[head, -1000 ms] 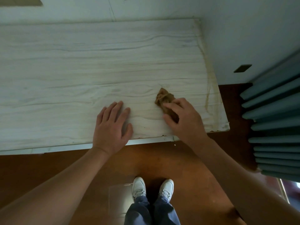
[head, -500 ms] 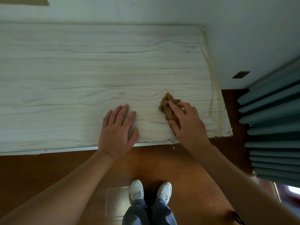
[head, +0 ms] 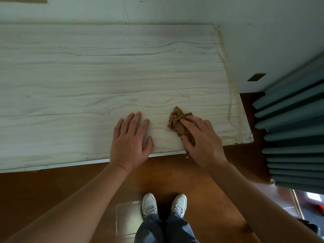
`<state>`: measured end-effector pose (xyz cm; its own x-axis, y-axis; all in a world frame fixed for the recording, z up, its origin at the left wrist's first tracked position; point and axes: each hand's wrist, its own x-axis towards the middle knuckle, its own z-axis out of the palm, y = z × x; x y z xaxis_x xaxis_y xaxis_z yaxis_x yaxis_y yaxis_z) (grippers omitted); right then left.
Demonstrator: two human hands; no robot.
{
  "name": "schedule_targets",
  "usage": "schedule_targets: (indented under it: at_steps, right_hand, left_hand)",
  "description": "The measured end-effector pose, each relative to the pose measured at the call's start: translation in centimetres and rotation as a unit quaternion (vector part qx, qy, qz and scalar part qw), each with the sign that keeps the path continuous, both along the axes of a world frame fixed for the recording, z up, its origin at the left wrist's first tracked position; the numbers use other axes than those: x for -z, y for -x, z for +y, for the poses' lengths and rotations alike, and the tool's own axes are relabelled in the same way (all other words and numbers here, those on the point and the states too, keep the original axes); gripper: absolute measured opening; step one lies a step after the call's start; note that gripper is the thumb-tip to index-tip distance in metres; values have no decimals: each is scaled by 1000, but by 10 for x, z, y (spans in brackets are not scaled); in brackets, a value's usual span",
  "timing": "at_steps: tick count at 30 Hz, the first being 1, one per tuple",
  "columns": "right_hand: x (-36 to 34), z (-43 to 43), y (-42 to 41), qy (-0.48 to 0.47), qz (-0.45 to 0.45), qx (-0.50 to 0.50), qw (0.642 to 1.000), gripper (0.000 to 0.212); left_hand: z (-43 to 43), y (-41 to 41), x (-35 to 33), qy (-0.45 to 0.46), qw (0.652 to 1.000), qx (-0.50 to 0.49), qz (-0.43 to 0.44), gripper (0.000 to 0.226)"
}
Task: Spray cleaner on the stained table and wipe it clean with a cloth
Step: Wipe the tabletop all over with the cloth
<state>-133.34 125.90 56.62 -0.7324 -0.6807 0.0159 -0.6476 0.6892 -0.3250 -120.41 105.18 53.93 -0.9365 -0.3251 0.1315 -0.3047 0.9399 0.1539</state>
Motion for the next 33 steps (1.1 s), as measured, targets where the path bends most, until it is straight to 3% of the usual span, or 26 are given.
schedule_targets:
  at_steps: [8,15,20,23,33]
  right_hand:
    - [-2,9,-3,10,-7,19,1000,41]
    - [-7,29,-6,25,-12,163,986,44]
    - [0,-29,-45,54,-17,20,998,40]
    - [5,-38,-49,57,-16,-12,998,36]
    - [-4,82,45,-2,6,122,992,37]
  left_hand:
    - [-1,0,1,-7,1000,4,-4,56]
    - [-1,0,-1,-7,1000,4,-10,56]
    - [-1,-1,0,-6,1000,4,-12,59]
    - [-1,-2,0,0,1000,7,-22,61]
    - [2,-1,-2,-10,1000,2,-17,57]
